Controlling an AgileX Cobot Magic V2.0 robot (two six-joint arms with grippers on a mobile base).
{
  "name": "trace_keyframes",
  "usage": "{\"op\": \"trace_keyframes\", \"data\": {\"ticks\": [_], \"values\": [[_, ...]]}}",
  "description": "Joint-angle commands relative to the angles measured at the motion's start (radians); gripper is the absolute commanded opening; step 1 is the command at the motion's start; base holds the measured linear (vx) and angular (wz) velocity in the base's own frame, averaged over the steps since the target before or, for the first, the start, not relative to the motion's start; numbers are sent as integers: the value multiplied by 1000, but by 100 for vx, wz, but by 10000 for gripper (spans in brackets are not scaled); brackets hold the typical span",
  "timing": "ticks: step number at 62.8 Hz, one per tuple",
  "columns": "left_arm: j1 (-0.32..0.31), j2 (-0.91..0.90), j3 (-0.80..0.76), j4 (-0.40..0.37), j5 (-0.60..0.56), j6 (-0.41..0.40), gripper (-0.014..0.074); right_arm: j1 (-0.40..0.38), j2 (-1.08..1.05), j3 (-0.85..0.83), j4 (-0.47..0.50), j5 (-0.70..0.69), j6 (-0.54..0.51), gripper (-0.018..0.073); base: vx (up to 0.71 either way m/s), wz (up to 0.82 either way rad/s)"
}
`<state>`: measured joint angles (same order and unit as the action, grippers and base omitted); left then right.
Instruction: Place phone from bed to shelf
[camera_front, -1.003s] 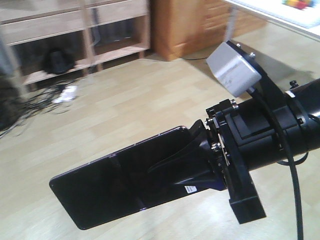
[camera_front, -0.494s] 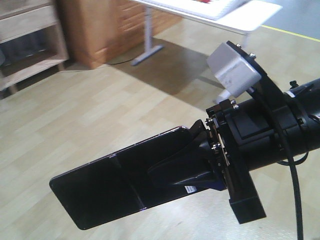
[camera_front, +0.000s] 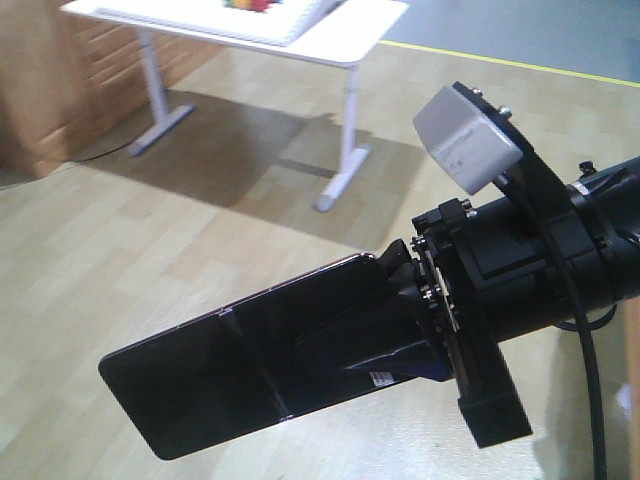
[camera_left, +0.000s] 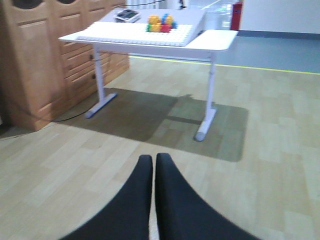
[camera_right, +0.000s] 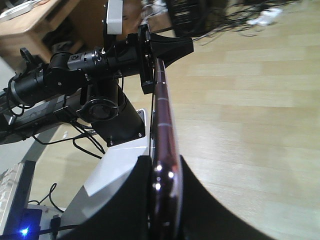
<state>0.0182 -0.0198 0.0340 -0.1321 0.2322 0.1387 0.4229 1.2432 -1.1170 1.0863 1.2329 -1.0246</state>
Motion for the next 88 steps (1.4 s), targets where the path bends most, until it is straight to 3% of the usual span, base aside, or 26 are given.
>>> {"op": "trace_keyframes", "data": {"ticks": [1,48,88], "values": [[-3,-5,2,-6,-73,-4,1,-1,-25,-28,94,56,-11,-3,19,-52],[-3,-5,2,-6,-73,-4,1,-1,-25,-28,94,56,-11,-3,19,-46],[-3,-5,2,-6,-73,-4,1,-1,-25,-28,94,56,-11,-3,26,-11]]}}
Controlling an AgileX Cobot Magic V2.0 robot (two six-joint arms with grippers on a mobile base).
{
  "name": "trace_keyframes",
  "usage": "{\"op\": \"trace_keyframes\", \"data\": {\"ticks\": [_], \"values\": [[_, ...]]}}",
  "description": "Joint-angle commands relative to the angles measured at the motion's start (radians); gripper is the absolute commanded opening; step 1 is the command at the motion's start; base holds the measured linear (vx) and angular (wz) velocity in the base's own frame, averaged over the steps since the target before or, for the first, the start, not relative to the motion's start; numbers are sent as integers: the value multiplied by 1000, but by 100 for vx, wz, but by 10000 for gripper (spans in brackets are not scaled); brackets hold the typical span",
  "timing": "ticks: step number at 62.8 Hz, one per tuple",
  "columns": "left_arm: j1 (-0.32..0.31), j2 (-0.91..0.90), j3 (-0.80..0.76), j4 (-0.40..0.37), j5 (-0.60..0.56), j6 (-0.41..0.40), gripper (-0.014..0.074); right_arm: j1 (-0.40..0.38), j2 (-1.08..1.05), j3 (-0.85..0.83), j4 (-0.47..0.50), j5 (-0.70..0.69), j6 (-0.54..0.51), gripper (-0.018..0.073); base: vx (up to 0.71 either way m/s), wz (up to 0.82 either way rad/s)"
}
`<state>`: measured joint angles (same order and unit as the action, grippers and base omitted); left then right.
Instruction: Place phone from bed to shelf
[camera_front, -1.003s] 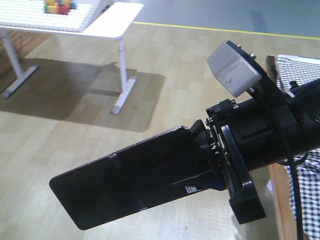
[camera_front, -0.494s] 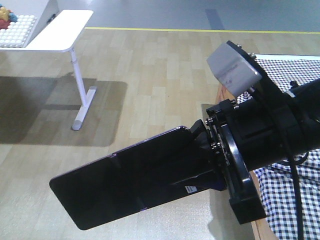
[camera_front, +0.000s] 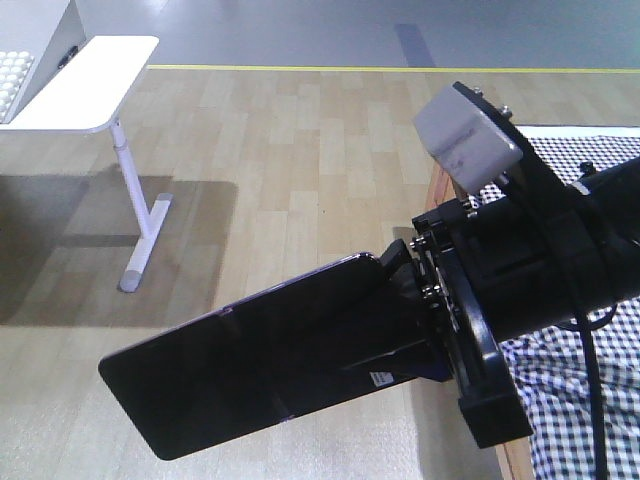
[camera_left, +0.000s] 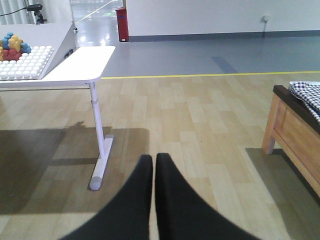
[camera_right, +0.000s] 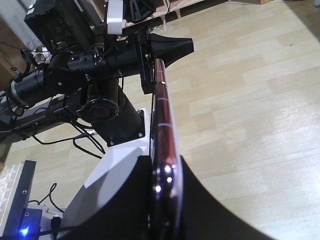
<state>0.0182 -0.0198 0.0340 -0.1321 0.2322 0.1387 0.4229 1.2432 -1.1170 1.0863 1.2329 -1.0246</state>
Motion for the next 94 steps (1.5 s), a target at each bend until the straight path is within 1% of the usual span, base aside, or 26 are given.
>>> {"op": "trace_keyframes", "data": {"ticks": [1,94], "values": [[-3,-5,2,-6,-73,-4,1,-1,-25,-28,94,56,-11,-3,30,2],[-3,-5,2,-6,-73,-4,1,-1,-25,-28,94,56,-11,-3,30,9]]}}
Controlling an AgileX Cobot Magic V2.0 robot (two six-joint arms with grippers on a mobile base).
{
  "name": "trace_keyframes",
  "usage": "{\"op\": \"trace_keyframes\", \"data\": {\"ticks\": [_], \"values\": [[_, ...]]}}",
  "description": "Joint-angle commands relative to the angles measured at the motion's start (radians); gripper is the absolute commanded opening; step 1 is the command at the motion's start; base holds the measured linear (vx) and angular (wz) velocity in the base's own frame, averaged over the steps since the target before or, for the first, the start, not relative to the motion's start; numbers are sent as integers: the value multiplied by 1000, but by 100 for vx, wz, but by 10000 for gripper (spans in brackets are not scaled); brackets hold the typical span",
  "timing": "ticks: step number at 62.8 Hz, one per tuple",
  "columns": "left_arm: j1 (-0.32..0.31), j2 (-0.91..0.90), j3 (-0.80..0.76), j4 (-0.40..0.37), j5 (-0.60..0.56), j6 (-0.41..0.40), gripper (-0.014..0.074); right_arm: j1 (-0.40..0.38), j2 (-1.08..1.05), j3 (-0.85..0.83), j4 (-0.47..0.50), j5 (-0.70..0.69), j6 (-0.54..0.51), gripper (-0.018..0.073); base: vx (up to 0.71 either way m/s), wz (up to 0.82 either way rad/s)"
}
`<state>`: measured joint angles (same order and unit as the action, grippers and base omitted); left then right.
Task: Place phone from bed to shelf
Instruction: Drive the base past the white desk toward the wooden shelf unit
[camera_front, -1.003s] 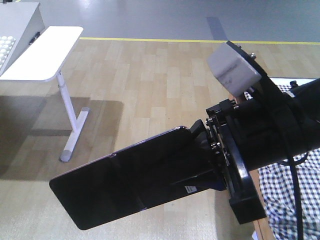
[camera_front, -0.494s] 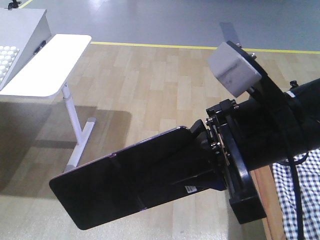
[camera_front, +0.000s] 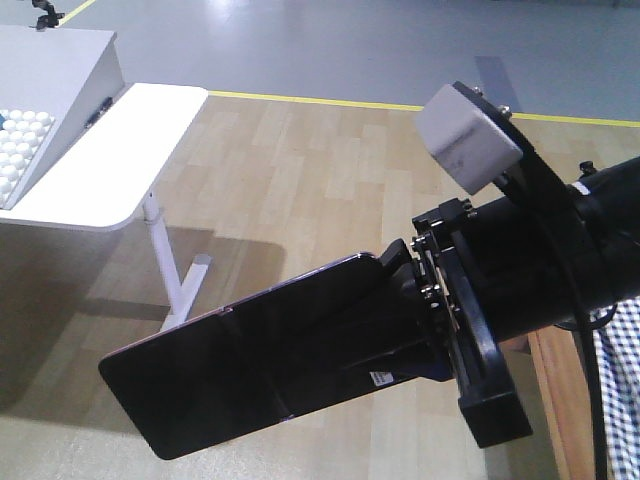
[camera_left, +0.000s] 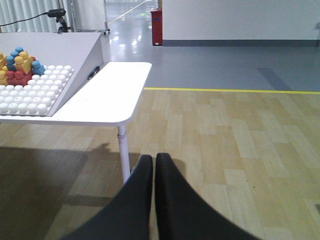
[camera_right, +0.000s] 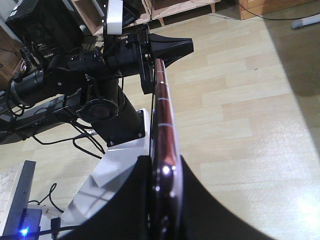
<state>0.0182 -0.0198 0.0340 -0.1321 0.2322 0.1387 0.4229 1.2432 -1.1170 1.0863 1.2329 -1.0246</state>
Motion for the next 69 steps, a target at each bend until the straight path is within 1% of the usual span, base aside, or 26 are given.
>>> {"op": "trace_keyframes", "data": {"ticks": [1,35,69], "values": [[-3,-5,2,-6,-73,-4,1,-1,-25,-28,94,56,-11,-3,25,15],[-3,-5,2,-6,-73,-4,1,-1,-25,-28,94,56,-11,-3,21,23],[-3,-5,2,-6,-73,-4,1,-1,-25,-28,94,56,-11,-3,18,39]]}}
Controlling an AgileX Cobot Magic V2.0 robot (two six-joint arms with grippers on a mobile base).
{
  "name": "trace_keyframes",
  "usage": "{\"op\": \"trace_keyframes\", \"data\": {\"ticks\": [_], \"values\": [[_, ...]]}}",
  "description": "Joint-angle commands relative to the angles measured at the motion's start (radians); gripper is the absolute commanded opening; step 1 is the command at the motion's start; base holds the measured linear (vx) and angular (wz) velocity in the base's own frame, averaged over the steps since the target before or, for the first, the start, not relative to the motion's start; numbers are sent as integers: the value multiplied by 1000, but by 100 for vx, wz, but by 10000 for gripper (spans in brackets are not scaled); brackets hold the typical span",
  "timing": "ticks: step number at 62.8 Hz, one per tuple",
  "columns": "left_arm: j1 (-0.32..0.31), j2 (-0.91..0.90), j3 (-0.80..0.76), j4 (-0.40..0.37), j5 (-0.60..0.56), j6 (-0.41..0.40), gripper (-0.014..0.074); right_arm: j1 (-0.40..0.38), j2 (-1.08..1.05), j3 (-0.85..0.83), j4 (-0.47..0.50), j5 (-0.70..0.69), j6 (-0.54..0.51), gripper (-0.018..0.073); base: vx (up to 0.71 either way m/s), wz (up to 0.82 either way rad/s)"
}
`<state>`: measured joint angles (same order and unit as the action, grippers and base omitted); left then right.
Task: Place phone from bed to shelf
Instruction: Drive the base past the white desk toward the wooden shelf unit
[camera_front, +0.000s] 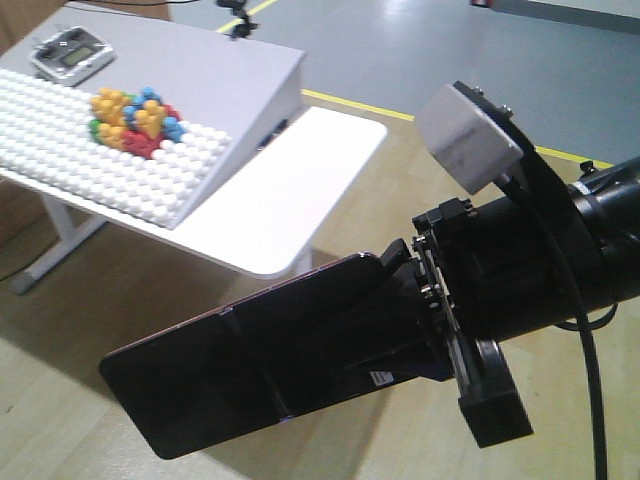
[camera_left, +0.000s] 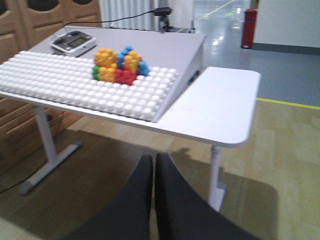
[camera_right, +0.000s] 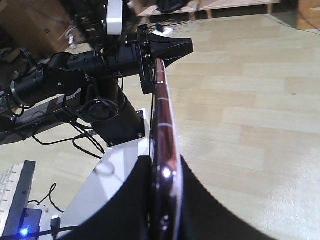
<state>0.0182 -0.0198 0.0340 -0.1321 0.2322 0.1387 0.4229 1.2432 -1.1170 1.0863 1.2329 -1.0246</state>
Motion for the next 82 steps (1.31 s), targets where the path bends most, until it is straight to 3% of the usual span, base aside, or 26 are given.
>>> {"op": "trace_keyframes", "data": {"ticks": [1,82], "values": [[-3,-5,2,-6,-73,-4,1,-1,-25,-28,94,56,-11,-3,18,49],[-3,-5,2,-6,-73,-4,1,-1,-25,-28,94,56,-11,-3,19,54]]}}
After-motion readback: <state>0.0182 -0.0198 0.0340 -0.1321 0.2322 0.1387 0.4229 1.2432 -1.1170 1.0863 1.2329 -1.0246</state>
